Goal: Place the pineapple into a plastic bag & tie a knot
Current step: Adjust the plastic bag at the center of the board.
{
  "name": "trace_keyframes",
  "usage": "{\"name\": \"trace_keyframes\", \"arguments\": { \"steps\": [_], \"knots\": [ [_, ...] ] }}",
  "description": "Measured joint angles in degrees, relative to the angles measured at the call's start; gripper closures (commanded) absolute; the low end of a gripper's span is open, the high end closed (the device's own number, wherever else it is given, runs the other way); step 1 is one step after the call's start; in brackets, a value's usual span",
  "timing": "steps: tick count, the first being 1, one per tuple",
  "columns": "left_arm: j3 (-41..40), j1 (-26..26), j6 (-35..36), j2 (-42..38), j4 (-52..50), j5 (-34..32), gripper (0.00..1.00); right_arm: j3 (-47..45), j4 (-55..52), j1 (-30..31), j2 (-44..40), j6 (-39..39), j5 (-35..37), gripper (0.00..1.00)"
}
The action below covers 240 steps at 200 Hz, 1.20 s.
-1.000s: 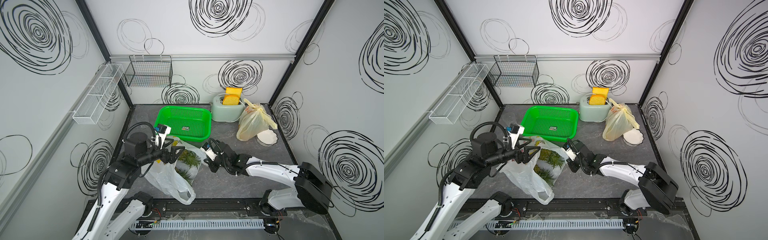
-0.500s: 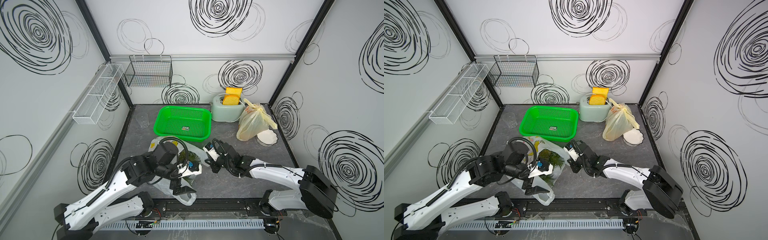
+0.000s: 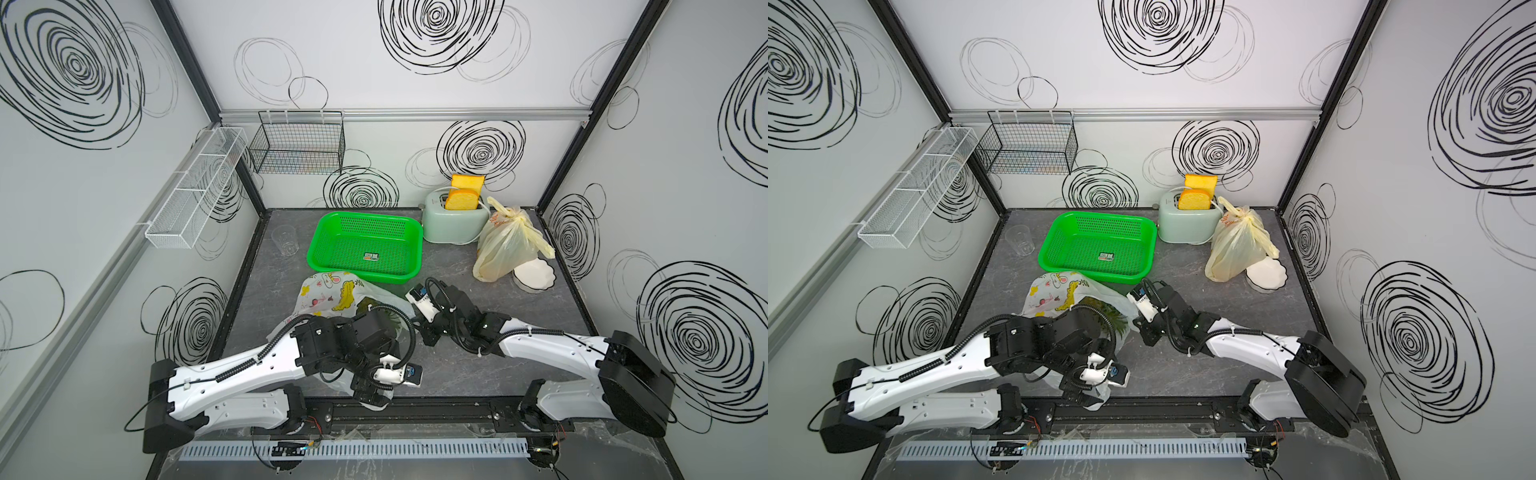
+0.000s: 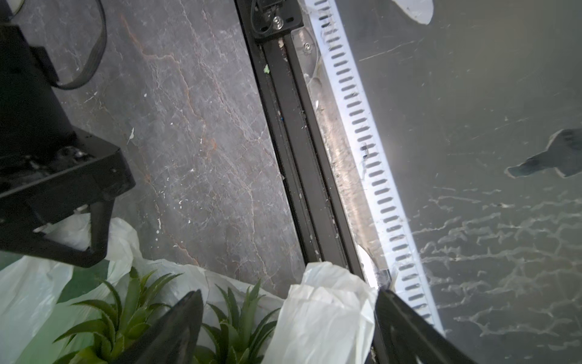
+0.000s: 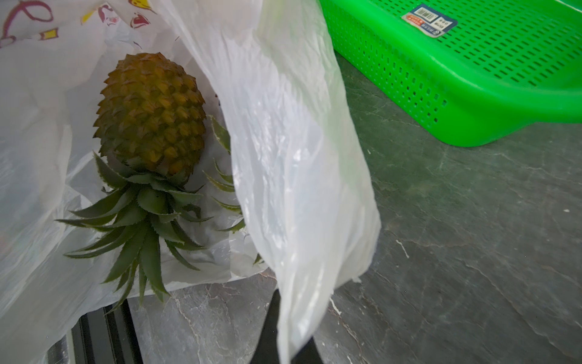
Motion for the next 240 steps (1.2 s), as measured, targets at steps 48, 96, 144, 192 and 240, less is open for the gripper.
{"name": "trace_keyframes", "arguments": {
  "steps": [48,96,144,192,240],
  "knots": [
    [-2.8,1.6,3.2,1.0,-2.5,-1.0,0.33,0.0,0.6,0.0,0.0,0.8,-0.1,1.00],
    [-4.4,1.7,4.6,0.3,-3.8,-3.1,0.72,0.0,1.0,0.0,0.0,0.9,-0.6,1.00],
    [-3.2,1.7,3.4,-3.4,-1.9,-4.8,1.00,0.1,-1.1,0.0,-3.8,1.4,0.6,1.00],
    [-0.1,2.0,-6.6,-20.0,11.6,-4.2,1.00,4.7,-4.0,0.0,-17.6,3.1,5.0,1.00],
    [-4.1,2.9,-15.8,-34.4,32.6,-11.4,1.00,16.3,-5.0,0.0,-22.9,1.4,9.2,1.00]
  ]
}}
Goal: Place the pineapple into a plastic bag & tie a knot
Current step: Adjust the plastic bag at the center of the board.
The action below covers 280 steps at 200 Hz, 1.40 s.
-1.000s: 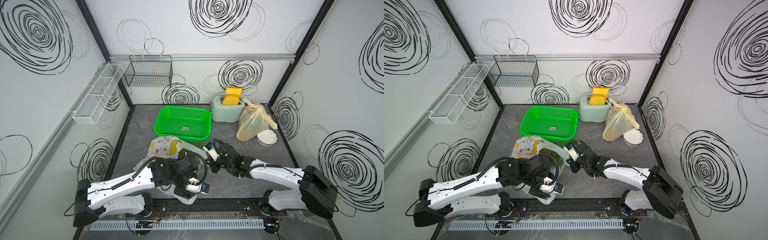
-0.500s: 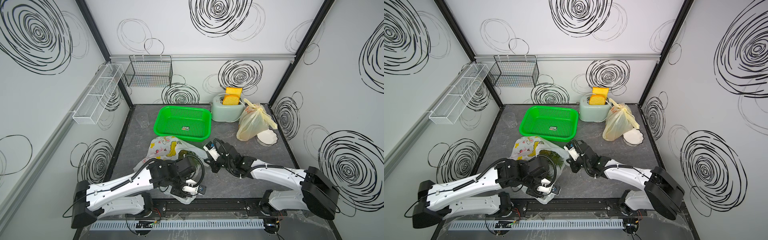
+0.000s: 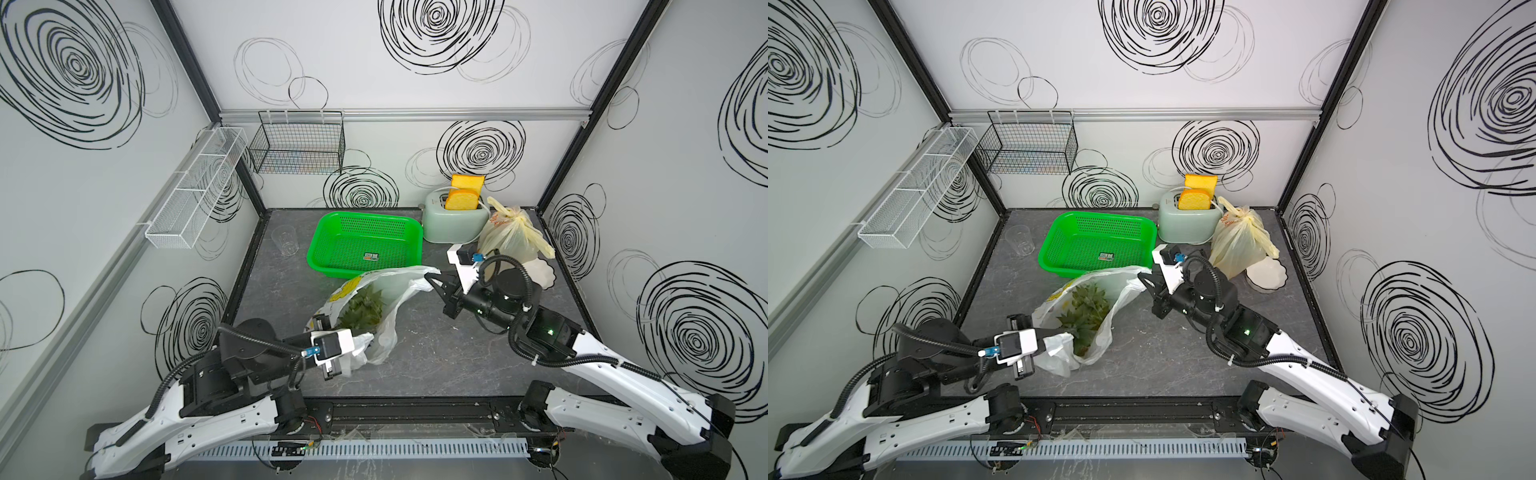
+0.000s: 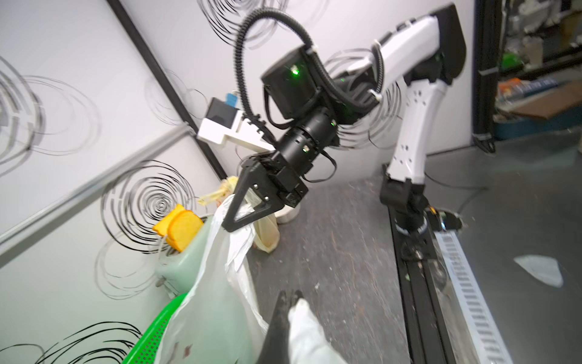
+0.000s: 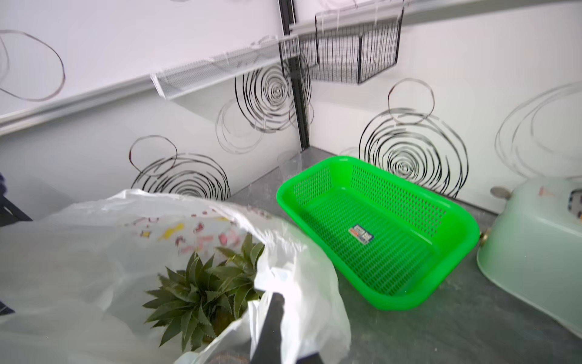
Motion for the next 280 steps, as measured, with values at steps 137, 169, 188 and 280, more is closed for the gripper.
{"name": "trace_keyframes", "arguments": {
  "steps": [137,169,188,280],
  "knots": [
    [-2.8,10.7,-14.2,12.4,26.8,-11.9,1.00,24.1,-11.7,-0.4,3.8,-7.6,8.8,1.00],
    [-3.4,25.7,-18.9,18.1,31.9,0.6,1.00,17.6,-11.6,-0.4,0.1,-11.7,10.4,1.00],
    [-5.5,29.7,-21.7,20.1,34.0,4.8,1.00,12.7,-11.6,-0.4,-1.7,-12.7,10.9,1.00],
    [-13.6,30.3,-24.8,15.2,37.5,14.9,0.50,3.5,-8.4,-0.4,-6.3,-13.1,10.6,1.00]
  ]
}}
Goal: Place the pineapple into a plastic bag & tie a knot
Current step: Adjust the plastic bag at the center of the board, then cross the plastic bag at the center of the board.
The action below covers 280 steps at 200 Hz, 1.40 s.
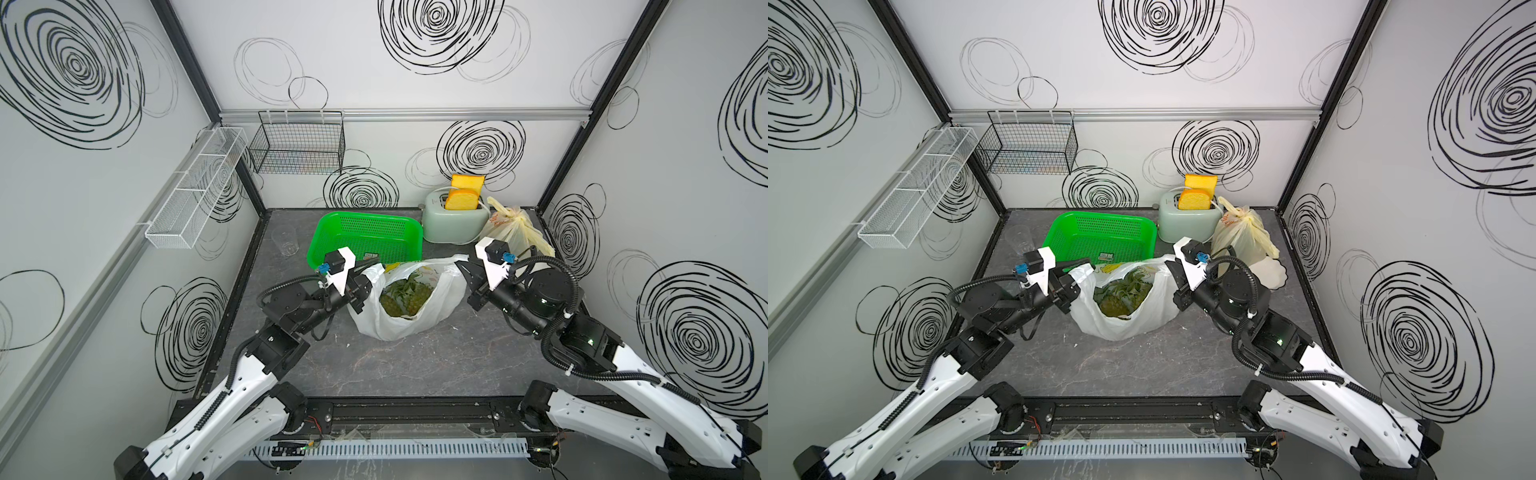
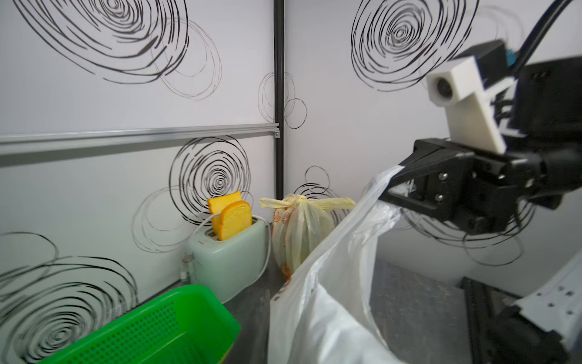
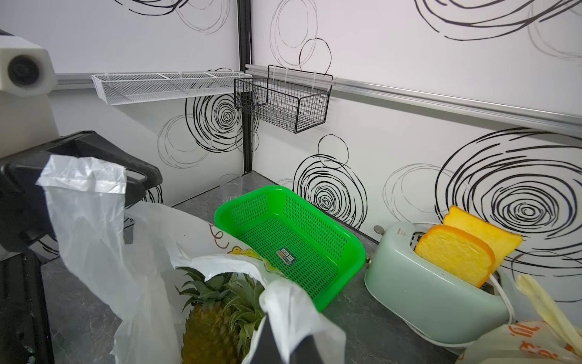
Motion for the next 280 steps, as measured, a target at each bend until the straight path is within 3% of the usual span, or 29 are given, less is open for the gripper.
{"name": "trace_keyframes", "arguments": {
  "steps": [9,52,93,131,211,280],
  "knots": [
    [-0.6,0.2,-0.4,-0.8,0.0,-0.1,0.36,0.3,0.0,0.0,0.7,0.0,-0.2,1.00],
    [-0.9,5.7,0.7,-3.6,-3.0,2.7,0.00,3.6,0.2,0.0,5.4,1.0,-1.2,1.00],
    [-0.7,9.9,6.9,-9.4,-13.1,3.3,0.03,6.5,-0.6,-0.2,7.1,1.3,-1.3,1.00],
    [0.6,10.2,11.4,-13.2,-19.9,-2.7,0.01,7.3,-2.6,-0.7,7.1,1.4,-0.2,1.00],
    [2.8,10.2,14.2,-18.3,-30.9,-8.9,0.01,2.3,-6.9,-3.0,1.7,4.9,2.9,1.00],
    [9.4,10.2,23.3,-17.5,-43.3,-1.2,0.03,2.2,-8.8,-3.1,1.7,5.1,2.8,1.00]
  ]
}}
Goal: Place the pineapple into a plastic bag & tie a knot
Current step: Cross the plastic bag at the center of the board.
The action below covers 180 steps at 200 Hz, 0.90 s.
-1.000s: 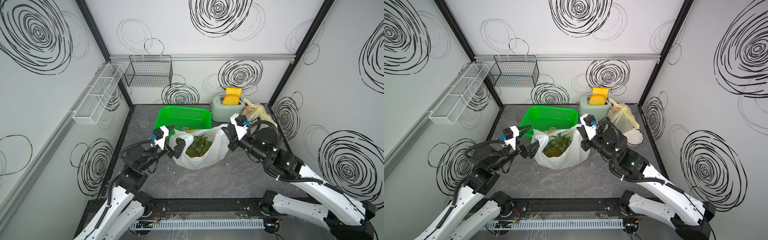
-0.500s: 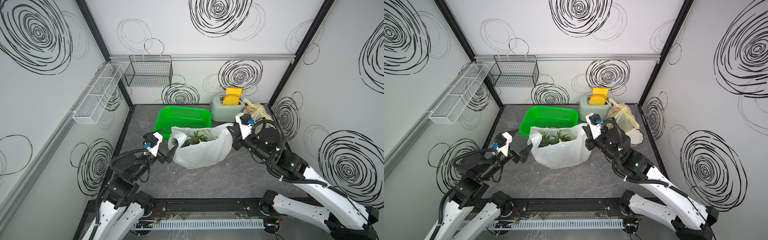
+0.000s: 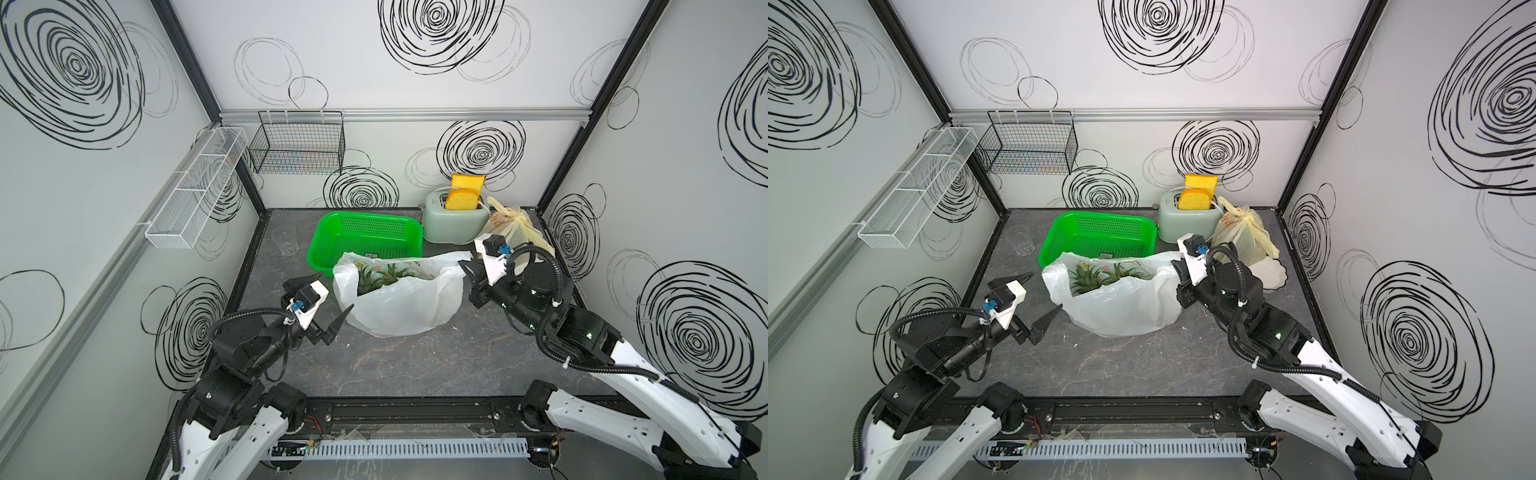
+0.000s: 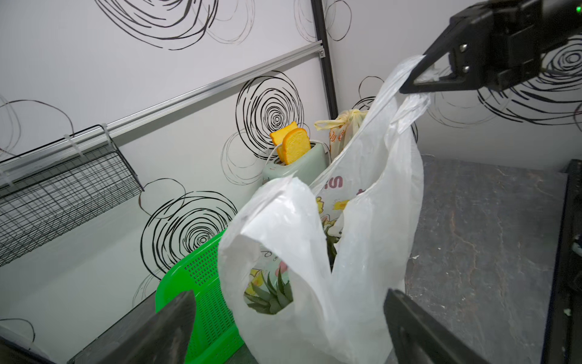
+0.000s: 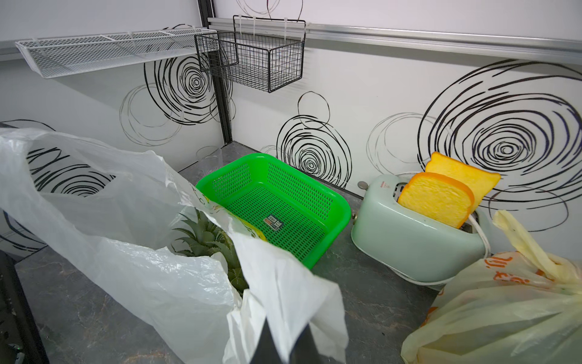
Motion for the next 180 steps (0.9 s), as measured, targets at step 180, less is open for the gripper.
{"name": "trace_keyframes", "arguments": {
  "steps": [180],
  "knots": [
    [-6.7,18.2,3.0,13.6,19.3,29.9,0.08,1.3,-4.3,-0.4,-0.2,-0.4,-4.7,1.00]
  ]
}}
